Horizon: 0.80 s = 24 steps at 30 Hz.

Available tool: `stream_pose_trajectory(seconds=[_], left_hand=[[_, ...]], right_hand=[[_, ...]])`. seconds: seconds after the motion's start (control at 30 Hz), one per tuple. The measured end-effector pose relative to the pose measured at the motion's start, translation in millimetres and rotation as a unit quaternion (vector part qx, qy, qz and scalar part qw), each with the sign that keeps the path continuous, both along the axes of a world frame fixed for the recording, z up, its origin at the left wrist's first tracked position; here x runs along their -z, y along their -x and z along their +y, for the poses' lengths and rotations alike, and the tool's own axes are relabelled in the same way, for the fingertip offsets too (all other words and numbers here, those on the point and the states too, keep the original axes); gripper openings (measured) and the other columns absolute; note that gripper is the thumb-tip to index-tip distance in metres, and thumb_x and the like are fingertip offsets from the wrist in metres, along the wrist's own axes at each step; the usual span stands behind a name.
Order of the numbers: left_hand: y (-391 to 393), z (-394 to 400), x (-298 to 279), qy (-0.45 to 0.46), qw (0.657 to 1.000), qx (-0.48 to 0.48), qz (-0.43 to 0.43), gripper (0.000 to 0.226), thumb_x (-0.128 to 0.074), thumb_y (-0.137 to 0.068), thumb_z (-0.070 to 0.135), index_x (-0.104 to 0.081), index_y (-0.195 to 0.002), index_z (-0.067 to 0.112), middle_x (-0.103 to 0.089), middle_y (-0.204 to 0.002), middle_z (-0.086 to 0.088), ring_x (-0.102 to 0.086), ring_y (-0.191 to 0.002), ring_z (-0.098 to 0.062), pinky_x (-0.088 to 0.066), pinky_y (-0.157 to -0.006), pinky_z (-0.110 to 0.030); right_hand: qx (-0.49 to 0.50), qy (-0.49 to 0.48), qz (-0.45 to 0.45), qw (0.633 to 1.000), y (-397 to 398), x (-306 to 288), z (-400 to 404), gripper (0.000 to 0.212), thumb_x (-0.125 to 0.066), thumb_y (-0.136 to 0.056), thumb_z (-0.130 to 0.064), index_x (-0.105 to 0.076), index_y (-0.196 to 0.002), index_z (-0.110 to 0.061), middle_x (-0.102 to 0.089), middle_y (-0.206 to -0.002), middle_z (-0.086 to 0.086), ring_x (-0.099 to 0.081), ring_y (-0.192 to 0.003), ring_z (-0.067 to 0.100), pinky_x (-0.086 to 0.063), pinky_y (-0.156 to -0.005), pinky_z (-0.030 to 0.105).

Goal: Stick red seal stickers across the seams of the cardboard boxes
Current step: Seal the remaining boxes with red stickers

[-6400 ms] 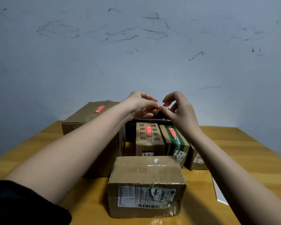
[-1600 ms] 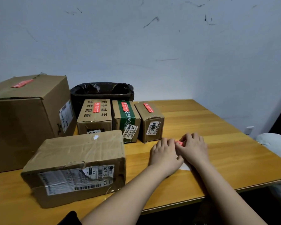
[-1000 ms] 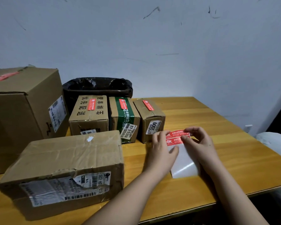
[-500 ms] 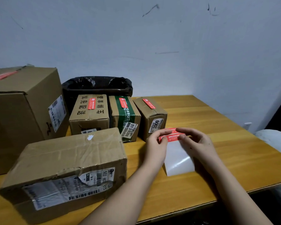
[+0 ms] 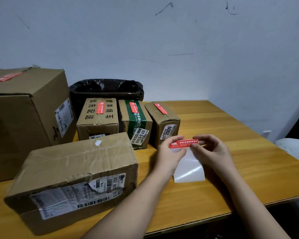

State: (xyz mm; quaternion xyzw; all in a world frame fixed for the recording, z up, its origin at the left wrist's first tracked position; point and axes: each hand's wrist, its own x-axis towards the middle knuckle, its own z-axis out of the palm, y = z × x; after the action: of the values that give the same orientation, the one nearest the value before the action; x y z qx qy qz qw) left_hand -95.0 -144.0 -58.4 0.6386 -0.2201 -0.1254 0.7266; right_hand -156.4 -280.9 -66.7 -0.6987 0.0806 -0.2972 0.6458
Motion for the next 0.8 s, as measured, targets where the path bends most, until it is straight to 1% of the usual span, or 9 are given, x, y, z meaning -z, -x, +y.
stream_pose_trajectory(seconds=[0.07,0.1,0.17,0.23,0.33,0.43,0.53,0.63,0.8], left_hand=[[0.7,0.9,-0.2,-0.001,1.000,0.001,0.006,0.034,-0.065,-0.085,0.001,-0.066,-0.112,0.021,-0.063,-0.113,-0.001,-0.059,-0.097,-0.007,-0.046,-0.078,-0.009],[1.1,1.3,-0.4,0.000,1.000,0.004,0.009,0.035,-0.066,-0.085,0.001,-0.066,-0.113,0.022,-0.063,-0.115,-0.002,-0.059,-0.099,-0.009,-0.047,-0.080,-0.012],[2.0,1.9,-1.1,0.010,1.000,0.009,0.017,0.036,-0.066,-0.084,0.000,-0.065,-0.113,0.022,-0.065,-0.114,-0.004,-0.061,-0.101,-0.013,-0.049,-0.084,-0.019],[2.4,2.2,-1.6,0.023,1.000,0.009,0.019,0.036,-0.066,-0.082,-0.003,-0.065,-0.111,0.020,-0.067,-0.113,-0.006,-0.063,-0.099,-0.013,-0.049,-0.085,-0.021],[2.9,2.0,-1.0,0.028,0.999,0.012,0.011,0.035,-0.065,-0.081,-0.006,-0.065,-0.110,0.014,-0.068,-0.109,-0.005,-0.062,-0.089,-0.004,-0.048,-0.080,-0.016],[1.8,1.5,0.0,0.036,0.999,0.020,0.007,0.034,-0.064,-0.081,-0.008,-0.064,-0.109,0.011,-0.067,-0.101,0.000,-0.061,-0.079,0.006,-0.048,-0.073,-0.012],[1.8,1.2,-0.5,0.042,0.999,0.019,0.005,0.033,-0.063,-0.081,-0.009,-0.064,-0.104,0.015,-0.067,-0.098,0.001,-0.061,-0.079,0.003,-0.048,-0.073,-0.013],[2.2,1.3,0.0,0.041,0.999,0.016,0.006,0.032,-0.064,-0.082,-0.008,-0.063,-0.101,0.018,-0.067,-0.102,-0.003,-0.061,-0.083,-0.004,-0.048,-0.073,-0.013],[2.1,2.3,0.3,0.038,0.999,0.018,0.016,0.033,-0.065,-0.082,-0.007,-0.063,-0.100,0.022,-0.066,-0.100,0.001,-0.062,-0.083,-0.003,-0.049,-0.074,-0.014]], right_hand=[[0.021,0.036,-0.005,0.999,0.6,-0.7,0.4,0.021,-0.084,-0.071,-0.026,-0.072,-0.089,-0.024,-0.066,-0.081,0.007,-0.057,-0.070,0.019,-0.048,-0.060,0.029],[0.029,0.051,-0.006,0.998,0.5,-0.4,0.3,0.017,-0.079,-0.076,-0.015,-0.072,-0.088,-0.025,-0.064,-0.079,0.005,-0.056,-0.069,0.020,-0.048,-0.058,0.027],[0.018,0.047,-0.008,0.999,0.5,0.1,0.7,0.024,-0.072,-0.081,-0.003,-0.071,-0.090,-0.025,-0.062,-0.074,0.000,-0.055,-0.068,0.018,-0.047,-0.057,0.024],[0.005,0.023,-0.014,1.000,1.8,-1.5,2.8,0.026,-0.069,-0.082,0.001,-0.070,-0.094,-0.022,-0.063,-0.076,0.000,-0.057,-0.069,0.016,-0.048,-0.058,0.022],[0.000,-0.005,-0.015,1.000,2.4,-2.8,3.5,0.023,-0.067,-0.082,0.005,-0.069,-0.098,-0.011,-0.064,-0.079,0.006,-0.060,-0.071,0.015,-0.050,-0.061,0.019],[-0.002,0.004,-0.008,1.000,1.0,-2.6,1.4,0.024,-0.070,-0.080,0.004,-0.069,-0.098,-0.013,-0.070,-0.077,0.004,-0.064,-0.071,0.011,-0.052,-0.064,0.018],[-0.001,0.012,-0.009,1.000,-0.2,0.1,-1.5,0.023,-0.072,-0.077,0.001,-0.070,-0.095,-0.015,-0.072,-0.078,0.004,-0.064,-0.073,0.012,-0.051,-0.066,0.018],[0.020,0.060,-0.008,0.998,-0.2,-0.7,-0.9,0.025,-0.073,-0.078,0.002,-0.069,-0.092,-0.019,-0.071,-0.081,0.004,-0.060,-0.072,0.010,-0.049,-0.064,0.016],[0.071,0.187,-0.008,0.980,2.3,-1.8,-1.5,0.026,-0.076,-0.079,-0.006,-0.069,-0.093,-0.026,-0.068,-0.096,-0.004,-0.061,-0.073,0.009,-0.046,-0.063,0.015]])
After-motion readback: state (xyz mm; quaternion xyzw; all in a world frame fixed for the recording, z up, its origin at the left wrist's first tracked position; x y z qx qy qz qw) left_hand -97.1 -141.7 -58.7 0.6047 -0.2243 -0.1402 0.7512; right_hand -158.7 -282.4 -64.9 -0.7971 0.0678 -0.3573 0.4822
